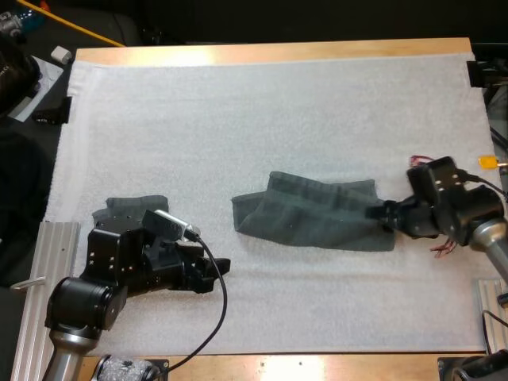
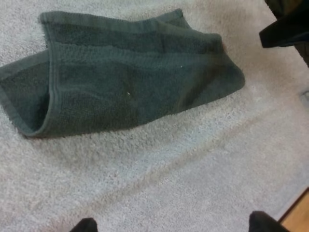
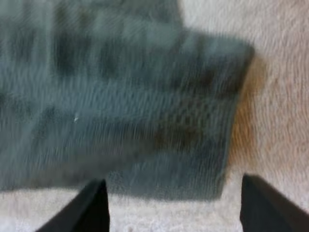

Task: Pick towel from pile, fold and stack

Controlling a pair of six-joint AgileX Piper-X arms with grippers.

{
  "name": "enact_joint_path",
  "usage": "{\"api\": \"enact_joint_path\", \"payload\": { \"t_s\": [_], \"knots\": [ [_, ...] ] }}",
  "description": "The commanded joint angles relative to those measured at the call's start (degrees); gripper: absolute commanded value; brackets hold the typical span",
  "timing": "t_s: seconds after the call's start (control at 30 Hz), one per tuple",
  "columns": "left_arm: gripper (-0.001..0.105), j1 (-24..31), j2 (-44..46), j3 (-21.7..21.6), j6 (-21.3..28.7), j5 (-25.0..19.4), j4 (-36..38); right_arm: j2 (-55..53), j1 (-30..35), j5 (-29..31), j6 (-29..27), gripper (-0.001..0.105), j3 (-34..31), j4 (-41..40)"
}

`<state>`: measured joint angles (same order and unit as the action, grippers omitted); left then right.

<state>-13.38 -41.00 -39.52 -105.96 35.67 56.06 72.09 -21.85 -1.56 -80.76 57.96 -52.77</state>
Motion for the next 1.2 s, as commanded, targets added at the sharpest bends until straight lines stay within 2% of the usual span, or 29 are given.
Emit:
{"api": "enact_joint_path", "payload": {
  "t_s": [0.0,0.17,0.3,0.53,0.97,1.07,1.17],
  "knots": [
    [0.061,0.0,-0.2,-0.3,-0.8,1.6,-0.8,1.0,5.1,-7.0,-1.6,0.056,-2.7,3.2],
    [0.061,0.0,0.0,-0.5,-1.0,2.5,-0.9,2.8,8.8,-13.4,-1.6,0.056,-6.9,9.3],
    [0.061,-0.1,0.0,-0.1,-0.6,1.5,0.1,3.4,7.3,-8.1,-1.7,0.056,-4.7,7.4],
    [0.061,-0.1,-0.2,-0.3,-0.7,1.9,0.0,8.4,8.8,-8.5,-2.4,0.056,-4.8,9.7],
    [0.061,0.0,-0.1,-0.3,-0.8,2.0,-0.4,15.7,13.4,-20.7,-3.3,0.056,-5.7,14.6],
    [0.061,-0.2,0.1,-0.3,-0.8,2.2,0.0,16.3,13.0,-21.1,-1.6,0.055,-5.6,15.6],
    [0.061,0.0,-0.1,-0.2,-0.9,2.2,0.1,18.3,12.7,-24.3,0.8,0.055,-5.6,16.9]
  ]
}}
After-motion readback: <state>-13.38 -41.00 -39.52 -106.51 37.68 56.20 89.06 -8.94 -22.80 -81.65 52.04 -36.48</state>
